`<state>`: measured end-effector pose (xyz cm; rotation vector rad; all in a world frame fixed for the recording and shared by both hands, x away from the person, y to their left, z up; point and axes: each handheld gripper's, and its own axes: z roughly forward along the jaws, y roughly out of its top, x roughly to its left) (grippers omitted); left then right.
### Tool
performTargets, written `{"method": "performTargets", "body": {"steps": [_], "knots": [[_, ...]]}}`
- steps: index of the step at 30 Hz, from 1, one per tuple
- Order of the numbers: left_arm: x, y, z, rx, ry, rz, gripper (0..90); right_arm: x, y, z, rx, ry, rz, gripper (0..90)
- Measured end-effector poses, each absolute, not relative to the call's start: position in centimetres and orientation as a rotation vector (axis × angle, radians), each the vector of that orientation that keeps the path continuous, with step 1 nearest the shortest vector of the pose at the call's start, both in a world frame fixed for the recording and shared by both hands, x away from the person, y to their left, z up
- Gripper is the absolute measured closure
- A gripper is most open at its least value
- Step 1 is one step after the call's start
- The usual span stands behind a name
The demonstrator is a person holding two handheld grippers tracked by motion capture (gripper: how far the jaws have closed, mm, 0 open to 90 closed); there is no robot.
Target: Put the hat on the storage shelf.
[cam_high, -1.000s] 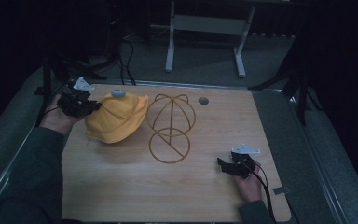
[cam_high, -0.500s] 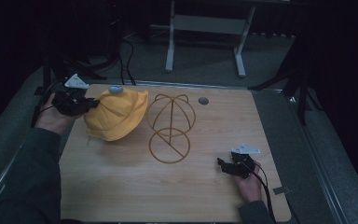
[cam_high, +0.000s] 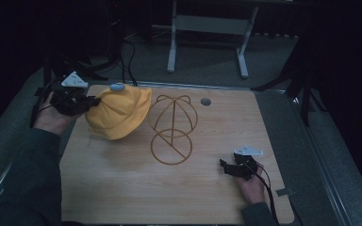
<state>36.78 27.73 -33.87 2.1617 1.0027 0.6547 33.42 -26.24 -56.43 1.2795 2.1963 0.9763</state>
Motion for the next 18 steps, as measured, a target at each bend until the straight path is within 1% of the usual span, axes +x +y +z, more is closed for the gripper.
{"method": "performTargets", "body": {"steps": [18], "knots": [[35.9,27.7,-32.4,2.122,0.931,0.656,85.3,33.4,-26.2,-56.4,1.282,2.195,0.977,29.0]]}}
